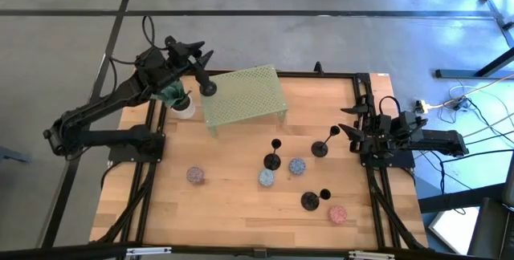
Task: Pick & Place candle stick holders
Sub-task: Put the black candle holder on the shelf
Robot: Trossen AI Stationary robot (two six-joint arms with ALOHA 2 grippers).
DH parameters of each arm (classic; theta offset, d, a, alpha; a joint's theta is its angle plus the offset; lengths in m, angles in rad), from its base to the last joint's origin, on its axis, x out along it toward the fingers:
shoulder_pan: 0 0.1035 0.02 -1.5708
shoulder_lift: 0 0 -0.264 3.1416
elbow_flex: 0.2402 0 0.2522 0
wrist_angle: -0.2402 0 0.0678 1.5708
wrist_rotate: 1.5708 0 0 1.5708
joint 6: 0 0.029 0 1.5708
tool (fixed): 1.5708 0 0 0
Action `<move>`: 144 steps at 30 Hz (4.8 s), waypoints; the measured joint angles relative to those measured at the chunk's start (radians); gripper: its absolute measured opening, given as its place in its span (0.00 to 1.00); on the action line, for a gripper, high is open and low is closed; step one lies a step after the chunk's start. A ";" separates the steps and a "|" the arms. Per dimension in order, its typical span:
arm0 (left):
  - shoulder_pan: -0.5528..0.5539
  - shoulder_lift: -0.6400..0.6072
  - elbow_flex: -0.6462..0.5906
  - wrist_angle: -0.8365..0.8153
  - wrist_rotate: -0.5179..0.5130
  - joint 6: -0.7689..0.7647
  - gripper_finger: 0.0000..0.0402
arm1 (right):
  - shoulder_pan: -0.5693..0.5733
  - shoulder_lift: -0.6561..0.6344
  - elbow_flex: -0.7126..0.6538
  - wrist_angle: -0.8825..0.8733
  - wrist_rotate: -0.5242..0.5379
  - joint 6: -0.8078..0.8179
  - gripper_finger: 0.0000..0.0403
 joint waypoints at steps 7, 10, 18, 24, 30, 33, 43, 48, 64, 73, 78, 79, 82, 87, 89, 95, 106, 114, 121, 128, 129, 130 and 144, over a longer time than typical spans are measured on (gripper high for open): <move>0.000 -0.078 0.000 0.001 0.034 -0.006 0.52 | 0.000 0.000 0.000 0.000 0.000 0.000 0.58; 0.000 -0.121 0.000 0.004 0.077 -0.017 0.52 | 0.000 0.000 0.000 0.000 0.000 0.000 0.58; 0.000 -0.229 0.001 0.038 0.295 -0.043 0.52 | 0.000 0.000 0.000 0.000 0.000 0.000 0.58; -0.001 -0.273 0.001 0.016 0.592 -0.169 0.52 | 0.000 0.000 0.000 0.000 0.000 0.001 0.58; -0.040 -0.278 0.001 -0.008 0.797 -0.239 0.52 | 0.000 0.000 0.000 0.000 0.000 0.005 0.58; -0.094 -0.275 0.001 -0.032 0.801 -0.232 0.52 | 0.000 0.000 0.000 0.000 0.000 0.009 0.58; -0.349 -0.198 0.001 -0.030 0.687 -0.118 0.52 | 0.000 0.000 0.000 -0.001 -0.001 0.031 0.58; -0.481 -0.119 0.001 -0.032 0.554 -0.055 0.52 | 0.000 0.000 0.000 -0.004 -0.001 0.031 0.58; -0.774 0.175 0.001 0.060 0.199 -0.028 0.52 | 0.000 0.000 0.000 -0.007 0.000 0.031 0.58; -0.814 0.395 0.001 0.200 0.028 -0.117 0.52 | 0.000 0.000 0.000 -0.006 0.000 0.036 0.57; -0.814 0.495 0.001 0.289 -0.075 -0.145 0.52 | 0.000 0.000 0.000 -0.006 0.000 0.054 0.57; -0.814 0.511 0.001 0.298 -0.099 -0.149 0.52 | 0.000 0.000 0.000 -0.006 0.000 0.054 0.57; -0.812 0.555 0.001 0.329 -0.159 -0.153 0.52 | 0.000 0.000 0.000 -0.005 0.000 0.054 0.57; -0.812 0.616 0.001 0.352 -0.234 -0.164 0.52 | 0.000 0.000 0.000 -0.005 0.000 0.054 0.57; -0.812 0.641 0.001 0.365 -0.235 -0.184 0.52 | 0.000 0.000 0.000 -0.005 0.000 0.054 0.57; -0.812 0.705 0.001 0.445 -0.161 -0.226 0.52 | 0.000 0.000 0.000 -0.005 0.000 0.054 0.57; -0.810 0.770 0.001 0.617 -0.150 -0.238 0.52 | 0.000 0.000 0.000 -0.006 0.000 0.053 0.57; -0.775 0.774 0.001 0.651 -0.146 -0.238 0.52 | 0.000 0.000 0.000 -0.006 0.000 0.053 0.57; -0.750 0.774 0.001 0.665 -0.062 -0.239 0.52 | 0.000 0.000 0.000 -0.006 0.000 0.053 0.57; -0.751 0.774 0.001 0.681 -0.026 -0.233 0.52 | 0.000 0.000 0.000 -0.006 0.000 0.053 0.58; -0.750 0.774 0.001 0.682 -0.026 -0.224 0.51 | 0.000 0.000 0.000 -0.006 0.000 0.053 0.58; -0.750 0.774 0.001 0.682 -0.026 -0.216 0.51 | 0.000 0.000 0.000 -0.006 0.000 0.053 0.58; -0.751 0.774 0.001 0.734 -0.023 -0.209 0.26 | 0.000 0.000 0.000 -0.006 0.000 0.053 0.58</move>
